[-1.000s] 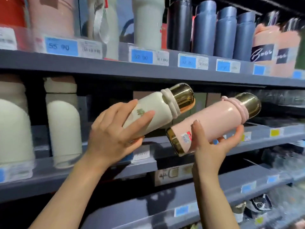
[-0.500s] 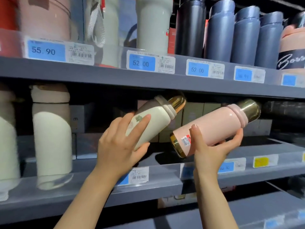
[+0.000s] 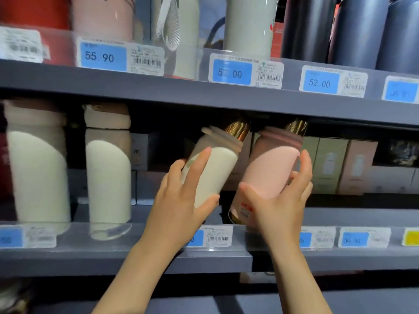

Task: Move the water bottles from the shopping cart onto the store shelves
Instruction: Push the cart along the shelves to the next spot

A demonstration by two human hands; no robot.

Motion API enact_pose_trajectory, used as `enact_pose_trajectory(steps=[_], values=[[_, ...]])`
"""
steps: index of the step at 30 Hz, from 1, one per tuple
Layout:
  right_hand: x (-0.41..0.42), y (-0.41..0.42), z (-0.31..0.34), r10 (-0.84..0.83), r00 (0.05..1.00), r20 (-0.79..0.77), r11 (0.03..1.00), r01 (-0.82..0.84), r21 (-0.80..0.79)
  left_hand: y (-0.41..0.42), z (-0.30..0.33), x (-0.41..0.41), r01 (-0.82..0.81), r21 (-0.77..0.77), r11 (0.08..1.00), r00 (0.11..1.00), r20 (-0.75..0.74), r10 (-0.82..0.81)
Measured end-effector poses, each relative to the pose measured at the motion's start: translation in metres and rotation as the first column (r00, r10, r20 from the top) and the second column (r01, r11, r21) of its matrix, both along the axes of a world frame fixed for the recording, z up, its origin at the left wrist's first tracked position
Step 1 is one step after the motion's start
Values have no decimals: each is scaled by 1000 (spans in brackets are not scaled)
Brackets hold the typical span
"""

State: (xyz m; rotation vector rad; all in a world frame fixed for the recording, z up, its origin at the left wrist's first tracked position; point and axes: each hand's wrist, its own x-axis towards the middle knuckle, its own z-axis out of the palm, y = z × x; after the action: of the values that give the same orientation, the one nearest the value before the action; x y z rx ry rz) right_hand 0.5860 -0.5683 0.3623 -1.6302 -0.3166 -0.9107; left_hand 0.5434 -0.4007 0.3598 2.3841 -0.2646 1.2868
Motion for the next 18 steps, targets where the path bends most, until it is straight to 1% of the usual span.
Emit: enact_pose_trajectory(steps=[2,5,8,12,13,15,18], values=[[-2,3,-3,-6,1000,13,998,7,-57,3,-2,-2,-23,0,1000,1000,3,23],[-3,3,-8,-38,998,47,990,44,-130,7,-8,-5,-62,2,998,997,46,62],[-2,3,-12,-76,995,68,977,88,-196,11,-13,-10,-94,-44,995,992,83,98],[1,7,-14,-135,987,92,943,156,-292,20,-18,-15,-290,-18,957,953,83,291],[2,8,-15,-157,983,96,933,180,-312,21,-19,-16,-311,-28,950,947,74,312],[3,10,-17,-190,977,93,922,211,-325,20,-20,-19,-315,-63,947,946,60,319],[3,10,-18,-206,973,106,916,230,-330,19,-22,-18,-336,-47,941,937,83,338]])
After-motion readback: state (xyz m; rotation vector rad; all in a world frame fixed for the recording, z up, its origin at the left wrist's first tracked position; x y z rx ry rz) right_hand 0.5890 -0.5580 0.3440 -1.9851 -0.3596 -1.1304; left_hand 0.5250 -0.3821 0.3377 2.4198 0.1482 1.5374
